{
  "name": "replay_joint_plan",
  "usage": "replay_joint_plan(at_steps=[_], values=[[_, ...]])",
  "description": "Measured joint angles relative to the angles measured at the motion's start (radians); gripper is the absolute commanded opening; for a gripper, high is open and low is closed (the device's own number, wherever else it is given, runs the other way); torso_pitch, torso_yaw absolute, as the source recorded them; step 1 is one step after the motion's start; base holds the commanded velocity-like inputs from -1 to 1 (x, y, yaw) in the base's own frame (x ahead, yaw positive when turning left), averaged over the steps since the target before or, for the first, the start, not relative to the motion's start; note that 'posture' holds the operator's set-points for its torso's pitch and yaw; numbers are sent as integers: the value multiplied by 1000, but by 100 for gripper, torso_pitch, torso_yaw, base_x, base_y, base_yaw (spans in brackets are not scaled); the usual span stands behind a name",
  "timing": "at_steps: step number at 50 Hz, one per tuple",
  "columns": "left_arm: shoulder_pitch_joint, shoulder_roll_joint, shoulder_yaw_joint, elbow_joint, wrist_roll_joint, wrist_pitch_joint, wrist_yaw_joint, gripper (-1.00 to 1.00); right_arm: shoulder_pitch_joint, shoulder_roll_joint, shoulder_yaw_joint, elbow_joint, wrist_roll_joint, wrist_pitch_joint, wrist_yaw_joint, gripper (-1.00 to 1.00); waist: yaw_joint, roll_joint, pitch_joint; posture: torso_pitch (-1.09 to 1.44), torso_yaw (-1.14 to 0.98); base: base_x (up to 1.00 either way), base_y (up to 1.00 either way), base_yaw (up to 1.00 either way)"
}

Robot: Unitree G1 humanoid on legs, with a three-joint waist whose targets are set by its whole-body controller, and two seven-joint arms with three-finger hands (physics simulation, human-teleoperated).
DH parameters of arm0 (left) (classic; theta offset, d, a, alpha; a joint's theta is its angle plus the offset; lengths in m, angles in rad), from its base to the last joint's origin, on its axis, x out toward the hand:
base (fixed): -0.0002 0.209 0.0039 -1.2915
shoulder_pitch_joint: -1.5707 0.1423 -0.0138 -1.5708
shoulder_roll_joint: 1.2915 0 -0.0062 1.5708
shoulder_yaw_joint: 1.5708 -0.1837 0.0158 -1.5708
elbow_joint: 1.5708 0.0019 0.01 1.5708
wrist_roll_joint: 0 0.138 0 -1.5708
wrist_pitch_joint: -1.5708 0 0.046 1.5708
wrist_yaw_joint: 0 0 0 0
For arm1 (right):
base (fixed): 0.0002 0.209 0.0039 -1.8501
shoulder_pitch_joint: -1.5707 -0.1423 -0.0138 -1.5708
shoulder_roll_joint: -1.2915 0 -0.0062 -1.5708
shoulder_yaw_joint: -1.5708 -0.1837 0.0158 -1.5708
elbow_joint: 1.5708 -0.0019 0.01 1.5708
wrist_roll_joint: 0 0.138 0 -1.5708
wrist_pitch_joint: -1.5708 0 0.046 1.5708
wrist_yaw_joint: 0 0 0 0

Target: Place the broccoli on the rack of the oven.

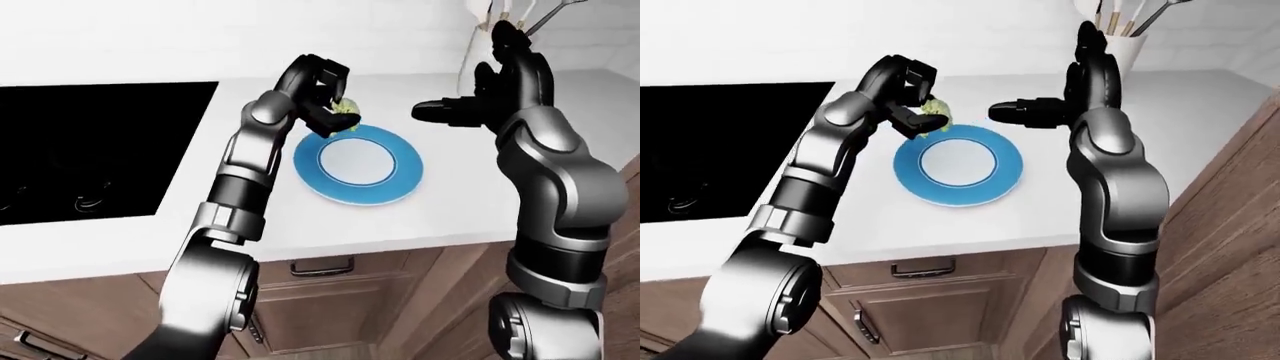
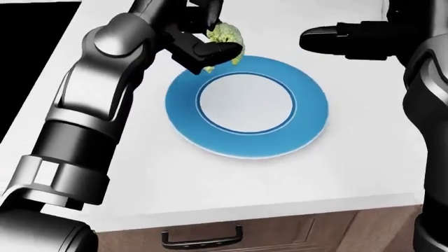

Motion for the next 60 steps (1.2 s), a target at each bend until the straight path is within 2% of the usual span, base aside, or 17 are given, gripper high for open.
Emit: replay_joint_plan(at_steps=[4,6,8,11,17,20,22,25,27,31,35,37,39,47,51,60], values=[[-11,8,11,-14,-1,-5,2,-100,-11,-3,3,-13,1,-7,0,100,-7,19,22,0,0,-5,0,0],[-9,9,12,-11,-1,-6,5,-100,-11,-3,4,-14,2,-10,1,100,-7,55,18,0,0,-2,0,0],[0,13,14,-8,-1,-6,6,-100,-3,5,11,-15,3,-10,1,100,-3,35,29,0,0,0,0,0],[9,18,18,6,2,3,8,-100,-1,8,23,-6,7,-2,6,100,5,12,34,0,0,-4,0,0],[22,28,26,22,8,15,16,-100,-8,14,33,-9,14,0,14,100,14,-2,3,0,0,-18,0,0],[10,22,22,12,6,9,16,-100,-10,9,24,-11,10,-1,11,100,9,-36,1,0,0,-20,0,0],[5,8,15,1,1,0,14,-100,-4,3,12,-14,5,-1,7,100,-3,-18,4,0,0,-25,0,0],[5,-5,-2,-5,-6,-2,3,-100,1,0,1,-4,-4,3,0,100,-13,-28,-7,0,0,-25,0,0],[4,-2,0,-8,-7,0,0,-100,-5,1,3,-7,-5,4,-1,100,-8,-17,-11,0,0,-24,0,0],[3,7,12,-13,-5,0,6,-100,-5,2,9,-20,-1,-3,3,100,3,12,-3,0,0,-21,0,0],[10,7,10,-8,-5,3,8,-100,-2,3,10,-10,0,2,4,100,6,46,14,0,0,-13,7,0],[6,7,10,1,-5,4,7,-100,-4,3,11,-9,0,2,5,100,6,57,8,0,0,-20,22,0],[2,9,11,1,-5,6,8,-100,-10,3,11,-10,1,-1,6,100,8,78,-2,0,0,-20,25,0],[8,17,17,3,-1,15,12,-100,0,12,19,3,10,0,10,100,9,66,2,0,0,-16,13,0],[1,17,17,1,-6,5,8,-100,-9,9,17,-14,8,-10,6,100,8,43,24,0,0,-1,0,0],[10,20,22,-5,-5,8,13,-100,-7,12,24,-13,15,-10,7,100,20,8,59,0,0,0,0,0]])
